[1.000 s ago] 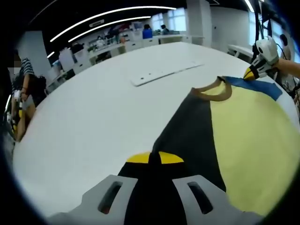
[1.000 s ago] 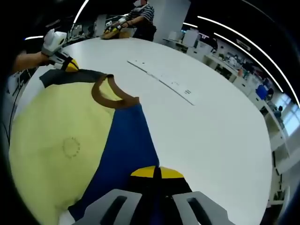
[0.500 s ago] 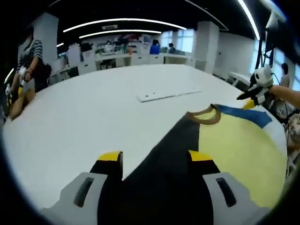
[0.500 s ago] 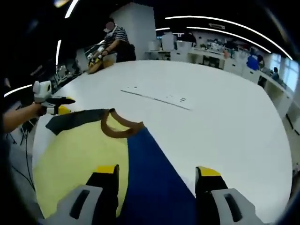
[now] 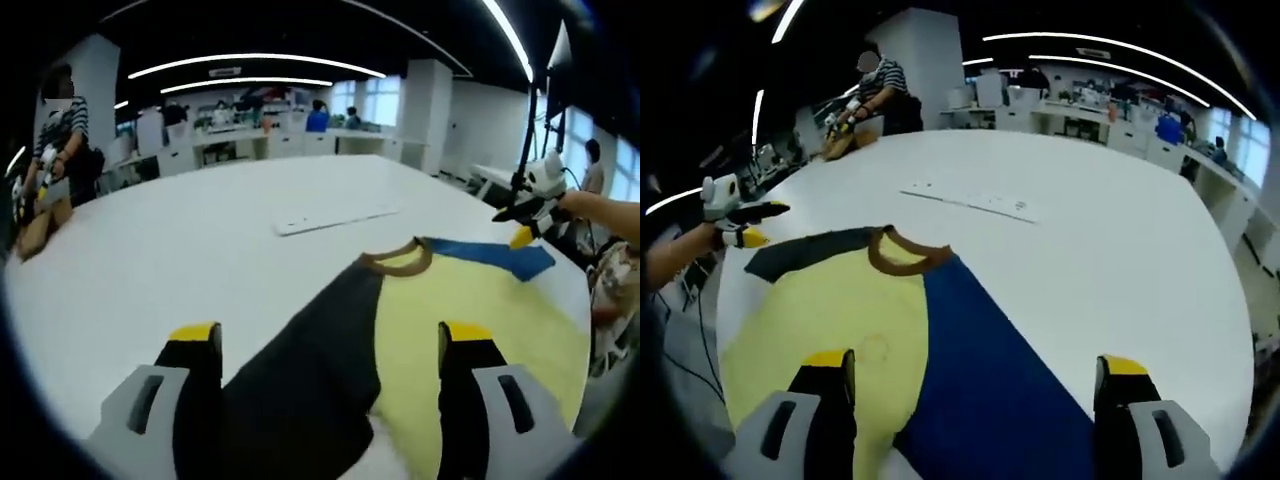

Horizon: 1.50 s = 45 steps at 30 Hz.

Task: Fold the garment on the visible template until the final outline fits inside the template.

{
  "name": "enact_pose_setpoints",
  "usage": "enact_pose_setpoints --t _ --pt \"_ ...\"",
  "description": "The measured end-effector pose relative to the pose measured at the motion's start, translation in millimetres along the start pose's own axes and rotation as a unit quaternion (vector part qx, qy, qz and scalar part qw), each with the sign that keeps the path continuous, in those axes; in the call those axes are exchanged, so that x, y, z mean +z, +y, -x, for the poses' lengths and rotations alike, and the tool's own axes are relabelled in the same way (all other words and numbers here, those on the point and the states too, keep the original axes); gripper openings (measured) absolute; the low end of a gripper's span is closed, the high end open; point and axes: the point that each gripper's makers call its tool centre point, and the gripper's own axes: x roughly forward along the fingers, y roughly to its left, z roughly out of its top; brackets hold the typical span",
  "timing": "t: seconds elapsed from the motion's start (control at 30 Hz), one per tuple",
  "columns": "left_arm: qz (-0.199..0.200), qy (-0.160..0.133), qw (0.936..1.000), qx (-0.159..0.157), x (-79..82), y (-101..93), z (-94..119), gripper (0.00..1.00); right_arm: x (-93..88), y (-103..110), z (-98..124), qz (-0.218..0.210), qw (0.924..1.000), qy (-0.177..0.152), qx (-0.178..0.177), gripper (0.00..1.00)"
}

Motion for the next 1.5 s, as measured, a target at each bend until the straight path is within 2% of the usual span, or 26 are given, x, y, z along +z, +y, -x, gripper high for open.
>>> enact_pose_setpoints --t 0.17,0.27,0.4,0.8,0.97,1.27,1.5 --pt "-0.008 -0.007 0.9999 -0.009 -2.4 -14.2 14 0.97 -11.1 -8 20 -0.009 0.9999 0.0 -0.011 0.99" --pt "-0.009 0.002 0.9999 -0.012 -8.5 -20.0 20 0.99 -17.0 -13 33 -0.017 0.9997 -0.002 -0.019 0.99" --pt "-0.012 0.003 0.9998 -0.018 -13.9 -30.1 34 0.99 -23.5 -21 50 -0.023 0.999 -0.014 -0.035 0.99" --pt "-0.024 -0.001 0.9993 -0.03 -20.9 -52.6 65 0.99 -62.1 -44 100 -0.051 0.9954 -0.022 -0.078 0.99" --pt "-0.048 -0.001 0.9979 -0.044 -22.0 -67.0 76 0.99 -78.1 -48 113 -0.065 0.9937 -0.023 -0.089 0.98" --pt "-0.056 -0.017 0.9968 -0.055 -20.1 -83.8 92 0.99 -109.8 -61 129 -0.101 0.9882 -0.021 -0.114 0.95" --pt "-0.069 -0.031 0.9948 -0.067 -22.5 -97.8 105 0.99 -138.9 -72 136 -0.123 0.9835 -0.008 -0.132 0.87"
